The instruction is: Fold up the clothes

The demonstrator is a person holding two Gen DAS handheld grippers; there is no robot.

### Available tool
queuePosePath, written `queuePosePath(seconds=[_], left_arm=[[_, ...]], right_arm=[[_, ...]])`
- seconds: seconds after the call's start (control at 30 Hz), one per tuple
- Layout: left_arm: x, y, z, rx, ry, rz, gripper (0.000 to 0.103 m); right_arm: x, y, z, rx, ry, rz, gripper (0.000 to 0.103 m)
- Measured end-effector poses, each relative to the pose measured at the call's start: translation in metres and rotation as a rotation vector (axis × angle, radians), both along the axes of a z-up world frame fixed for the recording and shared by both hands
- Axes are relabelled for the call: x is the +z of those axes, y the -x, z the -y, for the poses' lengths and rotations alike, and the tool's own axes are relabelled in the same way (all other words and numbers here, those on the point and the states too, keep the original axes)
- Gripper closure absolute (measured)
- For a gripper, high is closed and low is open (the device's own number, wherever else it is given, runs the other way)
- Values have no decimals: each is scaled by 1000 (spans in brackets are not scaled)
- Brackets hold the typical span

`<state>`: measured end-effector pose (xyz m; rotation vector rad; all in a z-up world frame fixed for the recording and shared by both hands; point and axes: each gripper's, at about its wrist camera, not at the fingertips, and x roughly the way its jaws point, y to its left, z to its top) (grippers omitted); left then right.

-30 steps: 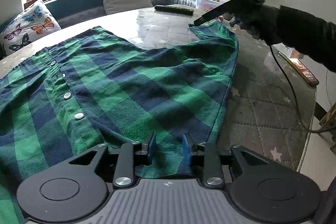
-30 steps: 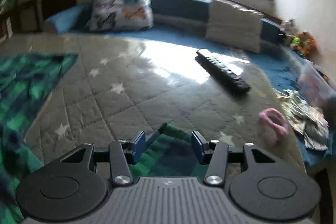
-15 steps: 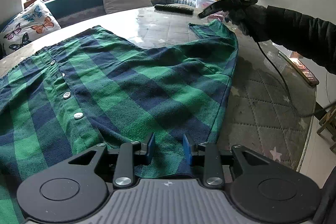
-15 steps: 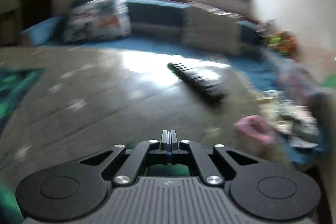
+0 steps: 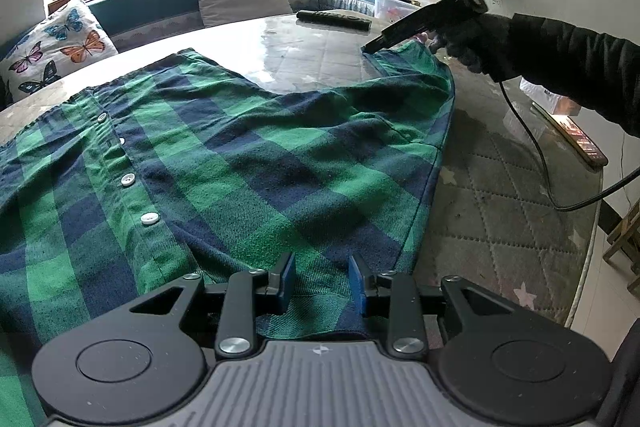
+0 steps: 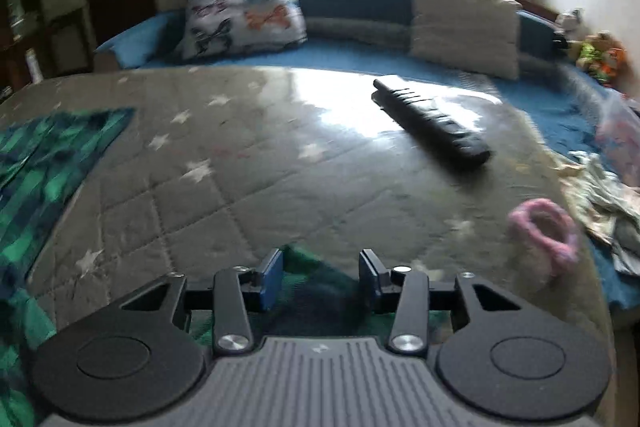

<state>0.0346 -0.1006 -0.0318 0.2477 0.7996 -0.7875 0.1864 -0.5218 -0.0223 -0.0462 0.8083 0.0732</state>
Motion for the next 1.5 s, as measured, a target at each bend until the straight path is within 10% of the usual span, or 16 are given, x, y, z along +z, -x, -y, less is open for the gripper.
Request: queuePosePath(seconds=[0.13, 0.4, 0.8, 1.0, 1.5], left_arm=[[0, 0, 0, 2, 4, -1, 71], [0, 1, 0, 4, 5, 2, 71], [-1, 3, 0, 13, 5, 11, 71], [-2, 5, 2, 13, 4, 19, 68], [-1, 13, 3, 22, 6, 22, 63]], right_arm=[[-3, -3, -5, 37, -10, -9, 59], [3, 18, -14, 38, 38, 16, 95], [30, 45, 37, -356, 62, 120, 81], [30, 63, 45, -376, 43, 64, 53], [7, 115, 59, -509, -15, 14, 67]])
